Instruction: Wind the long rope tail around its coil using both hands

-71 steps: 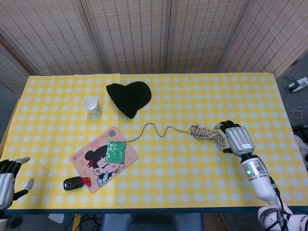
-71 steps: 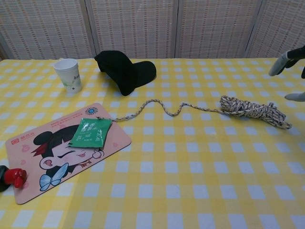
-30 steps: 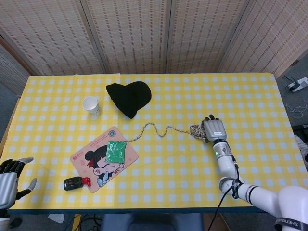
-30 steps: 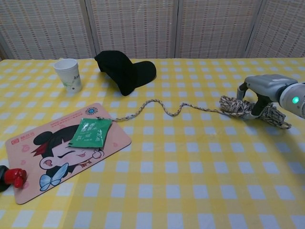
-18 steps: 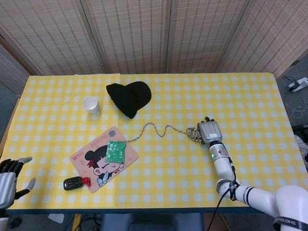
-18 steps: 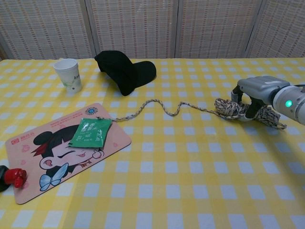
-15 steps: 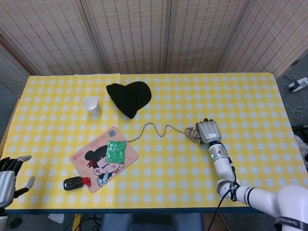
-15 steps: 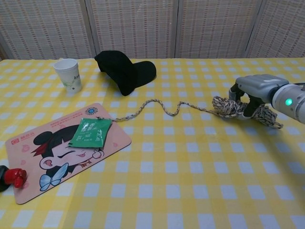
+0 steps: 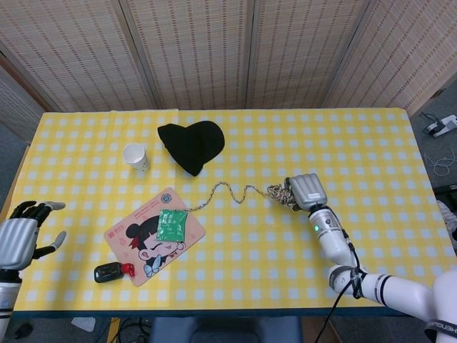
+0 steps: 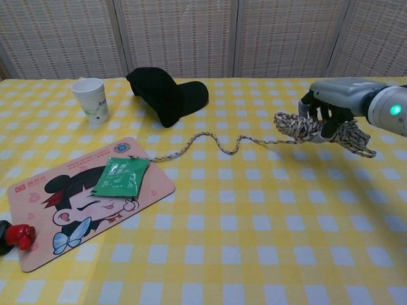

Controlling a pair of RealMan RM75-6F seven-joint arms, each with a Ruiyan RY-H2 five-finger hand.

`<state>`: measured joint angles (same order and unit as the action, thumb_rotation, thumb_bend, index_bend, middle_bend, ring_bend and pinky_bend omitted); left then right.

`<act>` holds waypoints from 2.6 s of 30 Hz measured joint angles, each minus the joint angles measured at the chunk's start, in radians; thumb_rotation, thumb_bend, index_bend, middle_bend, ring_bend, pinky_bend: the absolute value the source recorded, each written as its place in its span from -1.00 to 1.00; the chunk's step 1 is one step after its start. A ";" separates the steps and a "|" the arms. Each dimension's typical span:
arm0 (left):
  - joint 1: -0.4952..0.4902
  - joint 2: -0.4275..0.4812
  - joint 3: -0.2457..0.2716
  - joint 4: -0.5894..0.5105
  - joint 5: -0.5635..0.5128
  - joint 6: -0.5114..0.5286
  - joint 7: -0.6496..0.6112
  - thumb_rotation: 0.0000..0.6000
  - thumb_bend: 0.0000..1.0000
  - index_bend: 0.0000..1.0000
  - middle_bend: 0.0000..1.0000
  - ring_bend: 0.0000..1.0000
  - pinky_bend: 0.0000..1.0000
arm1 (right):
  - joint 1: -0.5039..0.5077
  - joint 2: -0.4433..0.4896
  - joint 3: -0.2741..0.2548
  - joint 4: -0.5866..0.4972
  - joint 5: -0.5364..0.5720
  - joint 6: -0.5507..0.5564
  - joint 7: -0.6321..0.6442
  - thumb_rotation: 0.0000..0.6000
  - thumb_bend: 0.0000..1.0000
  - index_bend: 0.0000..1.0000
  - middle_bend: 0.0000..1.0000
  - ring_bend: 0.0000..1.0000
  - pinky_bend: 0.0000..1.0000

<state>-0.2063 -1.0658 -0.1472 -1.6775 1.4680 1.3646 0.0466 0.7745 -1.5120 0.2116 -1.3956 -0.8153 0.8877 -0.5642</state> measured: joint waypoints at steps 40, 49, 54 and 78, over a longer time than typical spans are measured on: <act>-0.588 -0.468 -0.117 0.170 -0.526 -0.462 0.459 1.00 -0.37 0.11 1.00 1.00 1.00 | 0.098 0.054 -0.032 -0.071 0.162 0.014 -0.051 1.00 1.00 0.48 0.17 0.09 0.53; -0.657 -0.567 -0.106 0.241 -0.605 -0.445 0.528 1.00 -0.37 0.18 1.00 1.00 1.00 | 0.106 0.043 -0.040 -0.064 0.156 0.016 -0.039 1.00 1.00 0.48 0.17 0.11 0.53; -0.689 -0.608 -0.104 0.291 -0.653 -0.447 0.562 1.00 -0.37 0.20 1.00 1.00 1.00 | 0.106 0.042 -0.047 -0.056 0.159 0.014 -0.031 1.00 1.00 0.48 0.17 0.11 0.53; -0.757 -0.706 -0.070 0.452 -0.856 -0.472 0.664 1.00 -0.37 0.25 1.00 1.00 1.00 | 0.112 0.032 -0.064 -0.021 0.151 -0.012 -0.001 1.00 1.00 0.48 0.17 0.12 0.53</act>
<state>-0.9638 -1.7717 -0.2171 -1.2259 0.6117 0.8927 0.7106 0.8866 -1.4805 0.1474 -1.4169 -0.6639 0.8759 -0.5648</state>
